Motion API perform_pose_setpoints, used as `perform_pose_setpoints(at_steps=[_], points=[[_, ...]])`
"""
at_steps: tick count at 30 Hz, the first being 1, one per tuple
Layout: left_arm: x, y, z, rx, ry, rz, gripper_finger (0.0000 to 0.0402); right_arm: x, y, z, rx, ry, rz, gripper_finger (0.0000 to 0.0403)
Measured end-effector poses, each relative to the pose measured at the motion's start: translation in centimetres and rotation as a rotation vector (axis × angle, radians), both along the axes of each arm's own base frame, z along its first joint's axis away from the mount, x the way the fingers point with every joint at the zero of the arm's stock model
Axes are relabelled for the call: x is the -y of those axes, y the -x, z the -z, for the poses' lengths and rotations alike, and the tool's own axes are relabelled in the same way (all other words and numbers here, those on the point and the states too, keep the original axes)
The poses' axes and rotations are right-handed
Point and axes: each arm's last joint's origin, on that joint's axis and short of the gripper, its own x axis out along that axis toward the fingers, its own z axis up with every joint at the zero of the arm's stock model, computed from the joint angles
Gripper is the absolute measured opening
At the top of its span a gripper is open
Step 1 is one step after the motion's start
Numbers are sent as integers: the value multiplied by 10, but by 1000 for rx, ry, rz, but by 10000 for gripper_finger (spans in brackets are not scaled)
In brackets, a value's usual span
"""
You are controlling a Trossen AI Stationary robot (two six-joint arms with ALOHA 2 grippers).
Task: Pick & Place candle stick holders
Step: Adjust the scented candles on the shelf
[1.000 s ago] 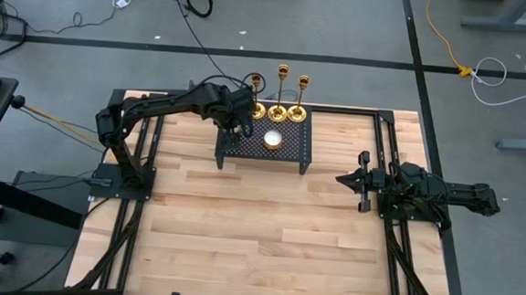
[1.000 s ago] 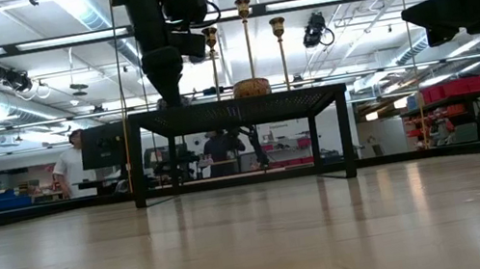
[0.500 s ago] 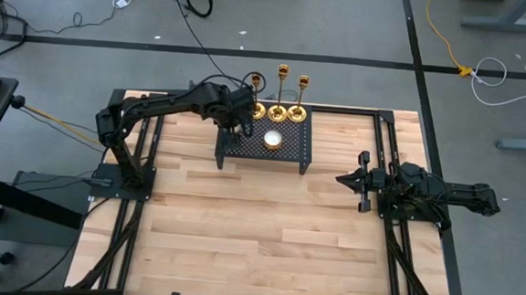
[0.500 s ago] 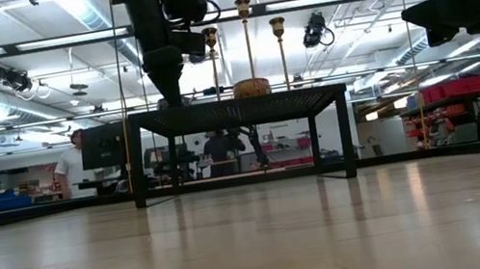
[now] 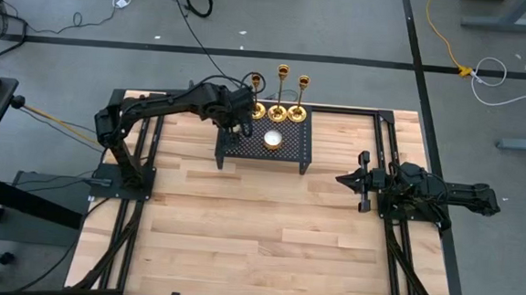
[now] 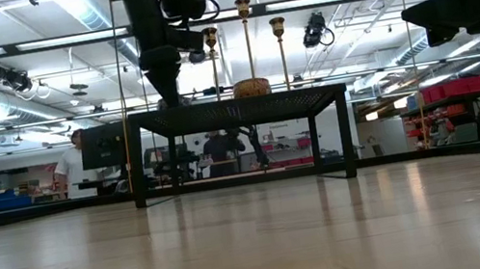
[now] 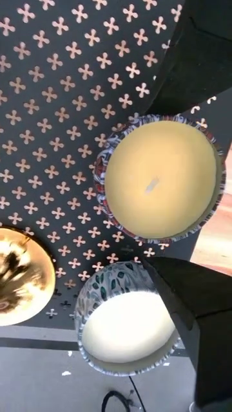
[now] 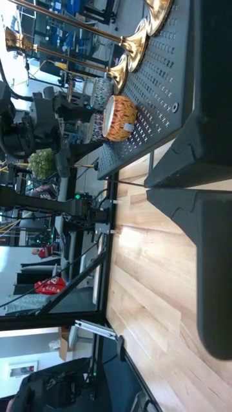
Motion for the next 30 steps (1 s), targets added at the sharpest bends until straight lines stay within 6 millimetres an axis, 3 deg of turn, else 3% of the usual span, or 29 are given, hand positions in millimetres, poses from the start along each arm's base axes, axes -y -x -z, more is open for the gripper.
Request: perform_pose_setpoints(at_steps=[6,15,30], points=[[2,2,-6,-11,-1,-2,369,0,0,0,0,0,0,13],[4,-2,-36,57,-29,3,369,0,0,0,0,0,0,13],[35,-25,-64,286,32,101,369,0,0,0,0,0,0,13]])
